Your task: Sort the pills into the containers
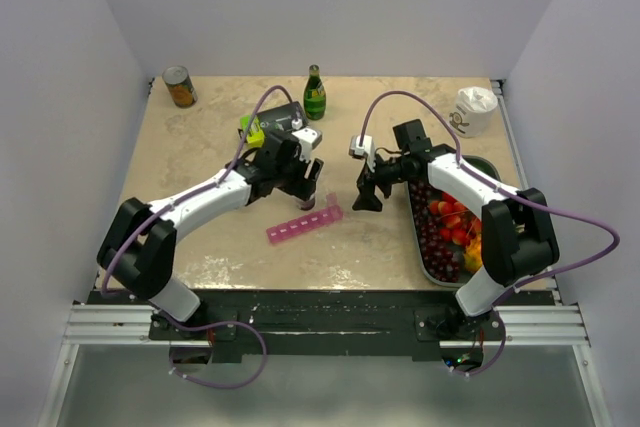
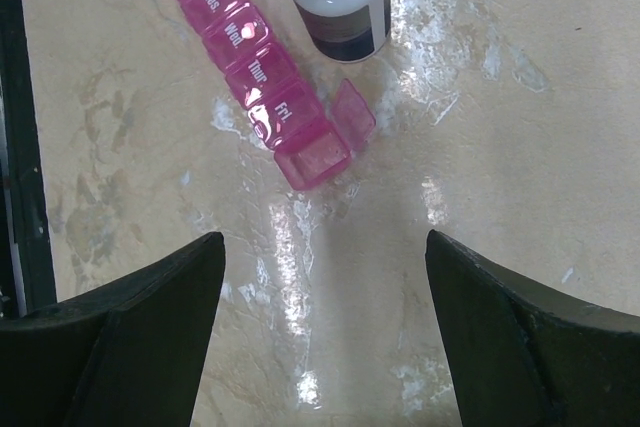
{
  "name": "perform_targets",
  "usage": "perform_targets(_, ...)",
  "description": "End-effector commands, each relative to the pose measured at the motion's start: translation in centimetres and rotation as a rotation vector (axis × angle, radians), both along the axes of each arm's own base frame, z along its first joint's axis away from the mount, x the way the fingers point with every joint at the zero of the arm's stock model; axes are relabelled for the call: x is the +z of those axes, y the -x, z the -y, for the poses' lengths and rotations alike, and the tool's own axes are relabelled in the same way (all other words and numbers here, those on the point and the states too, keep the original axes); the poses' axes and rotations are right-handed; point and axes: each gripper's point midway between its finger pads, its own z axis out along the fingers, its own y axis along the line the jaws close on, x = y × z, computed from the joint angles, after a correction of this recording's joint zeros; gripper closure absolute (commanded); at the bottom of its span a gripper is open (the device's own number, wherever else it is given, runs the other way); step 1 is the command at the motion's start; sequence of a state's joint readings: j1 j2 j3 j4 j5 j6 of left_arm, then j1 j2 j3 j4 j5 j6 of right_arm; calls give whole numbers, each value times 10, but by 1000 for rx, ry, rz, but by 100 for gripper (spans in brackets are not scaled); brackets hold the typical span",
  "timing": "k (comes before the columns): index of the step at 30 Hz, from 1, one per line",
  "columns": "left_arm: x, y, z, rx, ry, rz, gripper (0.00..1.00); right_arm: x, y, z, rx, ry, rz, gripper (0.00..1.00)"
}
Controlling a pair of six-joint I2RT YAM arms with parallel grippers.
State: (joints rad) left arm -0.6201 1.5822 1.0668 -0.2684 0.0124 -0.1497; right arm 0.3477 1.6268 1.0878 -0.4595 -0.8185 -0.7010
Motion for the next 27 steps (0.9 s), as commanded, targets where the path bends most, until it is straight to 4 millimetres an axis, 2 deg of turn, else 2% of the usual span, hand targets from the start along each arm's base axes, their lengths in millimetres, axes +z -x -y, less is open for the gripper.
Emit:
perform_targets(1,51,-6,-13,59,60,153,24,28,-3,-7,63,-21,99,15)
perform_targets(3,68,1,-29,88,71,210,21,40,-8,-14,102,-9,163,13)
perform_targets(5,80,5,-45,105,87,264,17,38,-9,-18,114,50,180,11)
perform_targets(6,90,15,-57,112,106,304,15,45,-8,-33,155,58,216,10)
perform_targets(8,99,22,-73,117,116,359,6,41,-11,-41,159,129,233,6)
perform_targets(9,103,32,-85,130,125,396,2,43,-11,-58,167,141,238,6)
perform_targets(11,105,39,-100,153,106,445,1,42,-21,-68,124,175,258,5)
perform_targets(13,105,50,-113,171,101,486,1,44,-27,-89,90,183,256,5)
perform_targets(18,109,61,-123,197,131,544,1,41,-34,-118,17,247,272,5)
perform_targets(19,111,61,-125,202,125,552,1,32,-35,-121,18,264,255,5)
perform_targets(21,112,60,-128,212,114,556,1,31,-36,-127,8,275,254,5)
perform_targets(22,111,60,-129,216,106,558,1,23,-39,-127,-3,298,249,6)
perform_targets(27,111,60,-128,208,106,556,1,16,-44,-135,-23,305,228,8)
